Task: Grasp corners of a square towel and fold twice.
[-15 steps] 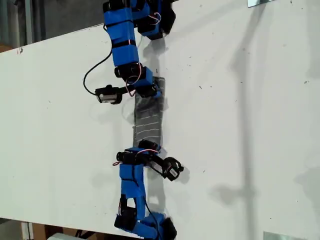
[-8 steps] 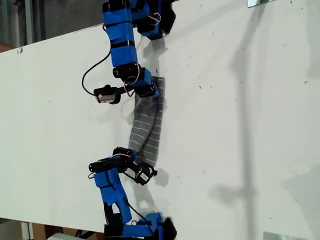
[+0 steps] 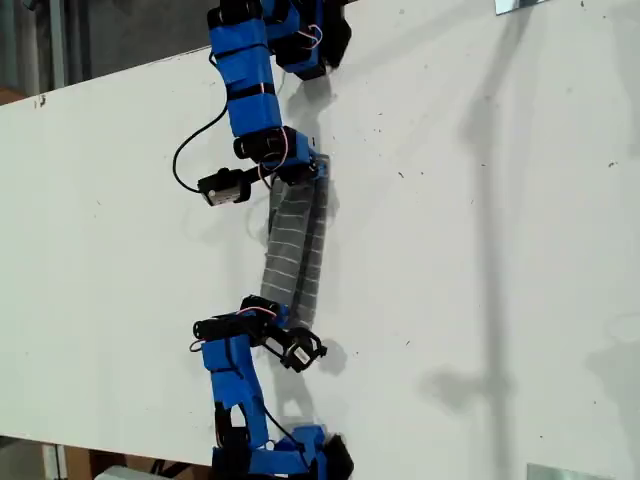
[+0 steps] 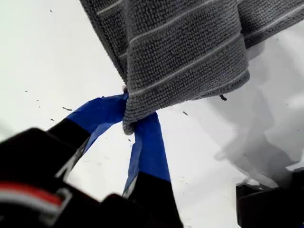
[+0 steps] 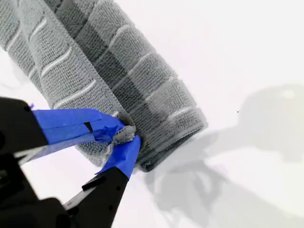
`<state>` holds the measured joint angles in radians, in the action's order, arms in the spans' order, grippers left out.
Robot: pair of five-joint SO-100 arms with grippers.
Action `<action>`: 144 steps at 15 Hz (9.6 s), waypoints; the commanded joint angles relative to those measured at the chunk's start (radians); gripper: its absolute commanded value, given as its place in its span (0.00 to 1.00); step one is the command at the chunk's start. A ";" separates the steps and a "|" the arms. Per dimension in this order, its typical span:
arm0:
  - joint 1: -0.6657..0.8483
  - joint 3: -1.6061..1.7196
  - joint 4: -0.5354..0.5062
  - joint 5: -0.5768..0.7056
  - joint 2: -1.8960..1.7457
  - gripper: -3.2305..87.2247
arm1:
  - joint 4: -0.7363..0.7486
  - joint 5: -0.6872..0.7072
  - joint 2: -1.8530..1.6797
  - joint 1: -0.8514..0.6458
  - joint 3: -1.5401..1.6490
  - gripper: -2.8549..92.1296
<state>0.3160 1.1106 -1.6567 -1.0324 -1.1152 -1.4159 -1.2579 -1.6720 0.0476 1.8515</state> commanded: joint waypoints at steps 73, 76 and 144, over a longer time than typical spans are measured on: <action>0.314 1.424 0.729 0.037 -0.976 0.28 | -0.186 -0.574 -0.614 0.080 0.356 0.32; 0.316 1.428 0.729 0.052 -0.976 0.28 | -0.183 -0.646 -0.706 0.167 0.370 0.37; -0.083 0.348 0.322 -0.339 -0.298 0.04 | -0.199 -0.451 -0.531 0.224 0.083 0.34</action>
<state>0.2761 1.4726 -1.3499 -1.3468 -1.3438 -1.6199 -1.7211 -2.1997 0.2823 1.9482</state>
